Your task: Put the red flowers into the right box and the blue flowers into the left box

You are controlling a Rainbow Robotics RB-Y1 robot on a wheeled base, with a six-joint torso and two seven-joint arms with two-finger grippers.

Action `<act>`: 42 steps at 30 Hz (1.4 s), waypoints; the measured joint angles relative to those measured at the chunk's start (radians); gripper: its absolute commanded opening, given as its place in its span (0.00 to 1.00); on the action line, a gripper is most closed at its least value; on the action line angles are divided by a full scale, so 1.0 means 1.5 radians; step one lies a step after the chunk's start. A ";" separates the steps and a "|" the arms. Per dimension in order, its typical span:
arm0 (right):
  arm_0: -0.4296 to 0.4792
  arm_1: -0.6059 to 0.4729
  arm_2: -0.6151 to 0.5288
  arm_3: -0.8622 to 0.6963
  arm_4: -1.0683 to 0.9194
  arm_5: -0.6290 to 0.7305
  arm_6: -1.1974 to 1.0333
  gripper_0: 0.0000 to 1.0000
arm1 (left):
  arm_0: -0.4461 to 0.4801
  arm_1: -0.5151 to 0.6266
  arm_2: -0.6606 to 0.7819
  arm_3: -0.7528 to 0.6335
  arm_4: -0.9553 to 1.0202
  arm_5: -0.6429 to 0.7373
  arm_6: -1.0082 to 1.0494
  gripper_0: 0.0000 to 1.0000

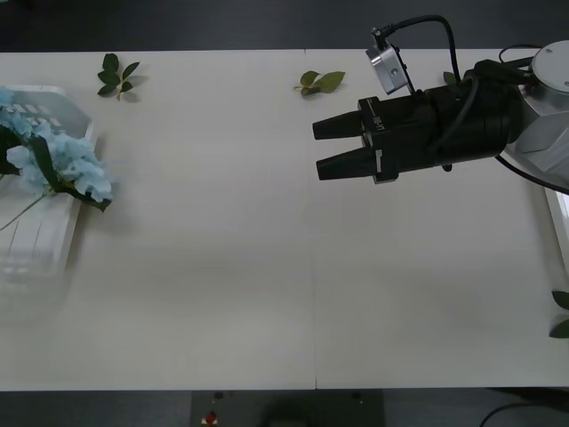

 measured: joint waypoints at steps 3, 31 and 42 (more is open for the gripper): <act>0.000 0.000 -0.007 0.000 0.000 -0.001 0.000 0.90 | 0.000 0.000 0.014 -0.017 0.027 0.017 0.000 1.00; 0.000 0.000 -0.008 0.000 0.000 -0.001 0.000 0.91 | 0.000 -0.038 -0.038 -0.126 0.457 0.026 -0.173 1.00; 0.000 0.000 -0.008 0.000 0.000 -0.001 0.000 0.90 | -0.007 -0.038 -0.144 -0.126 0.595 -0.056 -0.394 1.00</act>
